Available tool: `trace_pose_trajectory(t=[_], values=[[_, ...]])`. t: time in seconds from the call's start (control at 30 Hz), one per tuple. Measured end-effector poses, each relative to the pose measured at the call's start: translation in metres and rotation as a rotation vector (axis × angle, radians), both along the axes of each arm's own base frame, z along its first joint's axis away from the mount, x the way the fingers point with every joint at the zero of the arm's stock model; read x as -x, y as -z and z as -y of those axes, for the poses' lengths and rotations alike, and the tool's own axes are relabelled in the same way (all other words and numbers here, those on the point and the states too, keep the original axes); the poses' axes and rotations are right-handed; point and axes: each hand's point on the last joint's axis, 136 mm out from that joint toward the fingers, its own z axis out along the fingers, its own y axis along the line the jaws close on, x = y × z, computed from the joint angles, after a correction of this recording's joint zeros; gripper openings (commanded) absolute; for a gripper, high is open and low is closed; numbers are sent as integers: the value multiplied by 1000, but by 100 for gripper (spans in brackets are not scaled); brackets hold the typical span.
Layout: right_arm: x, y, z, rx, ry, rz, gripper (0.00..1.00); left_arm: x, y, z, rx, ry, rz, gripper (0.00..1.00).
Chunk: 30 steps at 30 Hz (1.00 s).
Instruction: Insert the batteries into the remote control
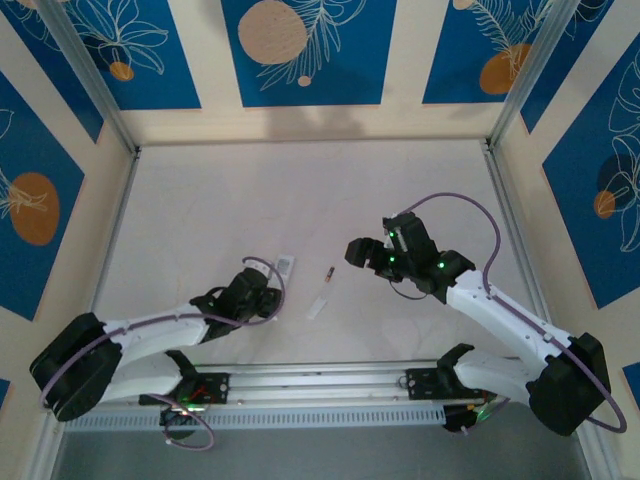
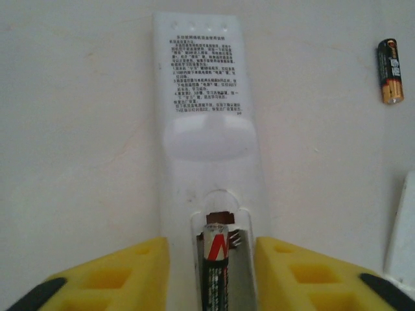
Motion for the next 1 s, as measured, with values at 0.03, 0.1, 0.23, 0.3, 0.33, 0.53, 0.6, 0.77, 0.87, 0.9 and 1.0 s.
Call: trace_pose_trajectory(t=[0.03, 0.1, 0.23, 0.3, 0.33, 0.53, 0.6, 0.77, 0.87, 0.9, 1.0], values=[[0, 0, 0, 0, 0, 0, 78, 1, -3, -1, 3, -1, 4, 48], [0, 0, 0, 0, 1, -1, 79, -1, -16, -1, 20, -6, 23, 54], [-1, 0, 1, -2, 7, -2, 79, -16, -50, 9, 25, -32, 36, 56], [-1, 0, 1, -2, 7, -2, 79, -31, -68, 21, 8, -55, 17, 56], [-1, 0, 1, -2, 7, -2, 78, -38, -74, 27, -1, -63, 9, 56], [-1, 0, 1, -4, 6, -3, 82, -76, -71, 45, -62, -105, -94, 56], [0, -3, 1, -11, 1, 5, 88, -86, -54, 44, -95, -113, -163, 56], [6, -17, 5, -70, -15, 60, 100, -99, -13, 49, -155, -108, -301, 56], [9, -21, 8, -84, -19, 75, 99, -95, 3, 44, -198, -113, -348, 56], [9, -23, 8, -87, -19, 79, 99, -93, 5, 42, -210, -116, -355, 56], [10, -24, 8, -91, -28, 85, 99, -93, 7, 38, -229, -123, -358, 57]])
